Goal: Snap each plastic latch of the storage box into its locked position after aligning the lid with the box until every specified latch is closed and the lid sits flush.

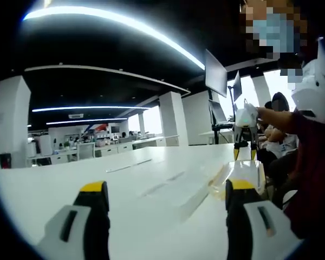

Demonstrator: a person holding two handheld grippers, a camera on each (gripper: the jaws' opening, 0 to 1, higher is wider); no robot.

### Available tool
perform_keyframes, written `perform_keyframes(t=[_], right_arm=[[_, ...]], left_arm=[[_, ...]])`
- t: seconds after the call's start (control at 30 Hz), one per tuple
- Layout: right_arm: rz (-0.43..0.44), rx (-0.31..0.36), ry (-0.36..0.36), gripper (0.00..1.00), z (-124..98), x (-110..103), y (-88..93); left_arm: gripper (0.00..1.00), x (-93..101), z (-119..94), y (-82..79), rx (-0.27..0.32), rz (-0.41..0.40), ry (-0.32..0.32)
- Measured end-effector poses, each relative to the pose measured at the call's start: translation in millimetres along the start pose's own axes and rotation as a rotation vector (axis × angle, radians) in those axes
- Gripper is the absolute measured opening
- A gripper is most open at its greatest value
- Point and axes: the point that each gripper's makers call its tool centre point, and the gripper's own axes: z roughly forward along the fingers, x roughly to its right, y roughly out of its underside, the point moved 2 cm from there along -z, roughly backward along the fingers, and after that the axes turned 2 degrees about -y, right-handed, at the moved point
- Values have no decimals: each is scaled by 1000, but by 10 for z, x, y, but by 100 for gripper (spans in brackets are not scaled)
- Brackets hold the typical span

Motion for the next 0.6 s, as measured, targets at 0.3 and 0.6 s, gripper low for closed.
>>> perform_keyframes(t=[0.3,0.6], right_arm=[[3,42,8,37,16,10,-48],[-4,67,20,37,28,5,-82]], left_arm=[[89,18,22,-16,-7,10,7],[89,61,43,-21,-11,16,18]])
